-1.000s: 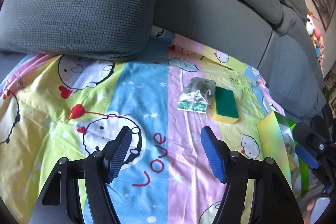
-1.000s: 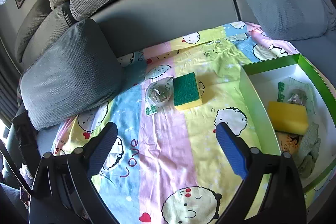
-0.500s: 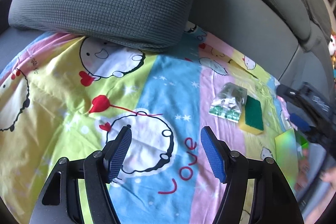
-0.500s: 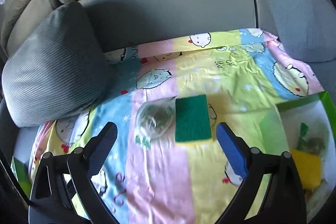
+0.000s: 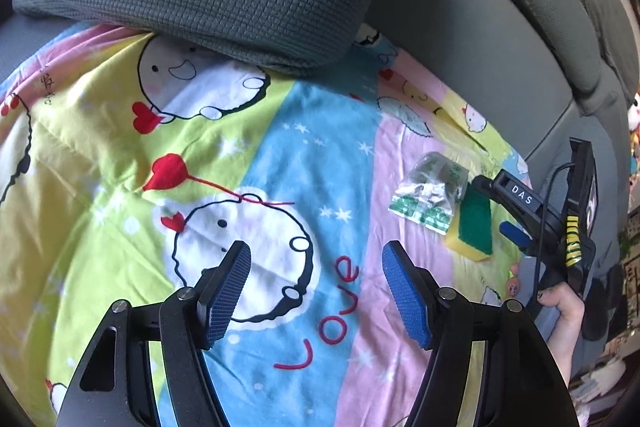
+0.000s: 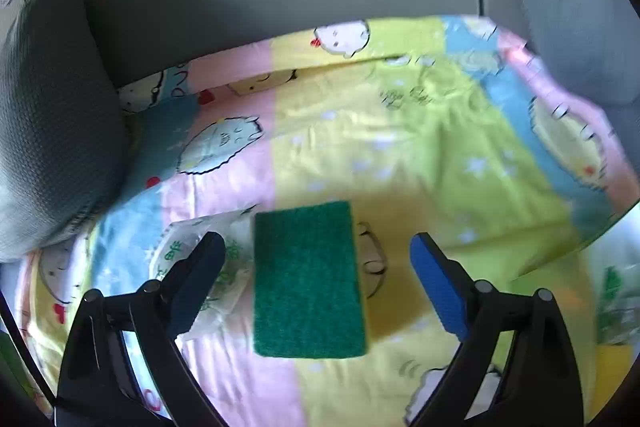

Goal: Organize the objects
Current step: 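Close the right gripper on the green scouring pad and lift it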

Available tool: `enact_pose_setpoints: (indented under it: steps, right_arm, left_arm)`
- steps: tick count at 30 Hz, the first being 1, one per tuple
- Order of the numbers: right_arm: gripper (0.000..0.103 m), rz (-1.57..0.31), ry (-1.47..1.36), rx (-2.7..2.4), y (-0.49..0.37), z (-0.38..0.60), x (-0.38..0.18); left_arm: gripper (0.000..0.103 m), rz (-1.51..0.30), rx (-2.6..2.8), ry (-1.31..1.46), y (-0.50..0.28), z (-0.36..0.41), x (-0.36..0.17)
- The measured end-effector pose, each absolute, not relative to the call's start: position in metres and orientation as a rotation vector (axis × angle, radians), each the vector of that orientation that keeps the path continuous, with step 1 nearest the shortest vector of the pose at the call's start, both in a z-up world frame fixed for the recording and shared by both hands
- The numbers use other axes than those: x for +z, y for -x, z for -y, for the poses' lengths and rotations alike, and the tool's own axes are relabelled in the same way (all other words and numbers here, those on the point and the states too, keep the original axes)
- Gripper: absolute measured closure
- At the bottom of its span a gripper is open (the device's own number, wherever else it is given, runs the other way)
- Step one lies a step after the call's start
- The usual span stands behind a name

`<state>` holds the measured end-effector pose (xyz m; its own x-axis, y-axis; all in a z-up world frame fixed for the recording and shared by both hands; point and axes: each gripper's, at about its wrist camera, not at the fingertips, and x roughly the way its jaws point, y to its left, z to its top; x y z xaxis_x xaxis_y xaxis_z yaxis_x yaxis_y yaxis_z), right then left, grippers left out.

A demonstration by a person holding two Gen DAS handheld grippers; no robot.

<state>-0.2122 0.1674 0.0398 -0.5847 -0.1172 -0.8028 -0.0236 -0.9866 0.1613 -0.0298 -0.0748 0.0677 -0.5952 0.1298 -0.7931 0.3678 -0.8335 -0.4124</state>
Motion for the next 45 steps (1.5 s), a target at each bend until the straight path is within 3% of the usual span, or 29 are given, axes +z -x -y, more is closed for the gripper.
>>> enact_pose_setpoints:
  steps: [7,8,11,12,25,28,31,33,38,43,45]
  right_arm:
    - [0.013,0.212,-1.426,-2.743,0.215,-0.165,0.021]
    - [0.023,0.234,-1.453,-2.730,0.215,-0.168,0.016]
    - [0.041,0.361,-1.466,-2.654,0.210,-0.177,0.008]
    - [0.042,0.397,-1.462,-2.637,0.206,-0.179,0.010]
    - [0.040,0.549,-1.458,-2.527,0.097,-0.186,0.068]
    - [0.037,0.495,-1.375,-2.501,0.067,-0.174,0.066]
    - [0.037,0.468,-1.489,-2.462,0.072,-0.168,0.044]
    - [0.025,0.470,-1.579,-2.432,0.078,-0.165,0.032]
    - [0.019,0.456,-1.530,-2.470,0.076,-0.167,0.039]
    - [0.019,0.643,-1.423,-2.503,0.068,-0.194,0.054]
    - [0.029,0.705,-1.410,-2.496,0.066,-0.202,0.054]
  left_arm:
    - [0.034,-0.837,-2.548,-1.315,0.027,0.075,0.070]
    - [0.034,-0.838,-2.545,-1.317,0.027,0.075,0.070]
    - [0.034,-0.824,-2.547,-1.320,0.028,0.074,0.069]
    - [0.034,-0.813,-2.550,-1.317,0.029,0.073,0.070]
    - [0.034,-0.835,-2.567,-1.329,0.026,0.068,0.069]
    - [0.034,-0.834,-2.572,-1.358,0.023,0.063,0.067]
    - [0.034,-0.797,-2.572,-1.391,0.023,0.057,0.064]
    - [0.034,-0.792,-2.578,-1.420,0.024,0.052,0.061]
    - [0.034,-0.840,-2.583,-1.484,0.026,0.042,0.056]
    - [0.034,-0.817,-2.620,-1.556,0.027,0.021,0.057]
    - [0.034,-0.827,-2.648,-1.584,0.028,0.012,0.058]
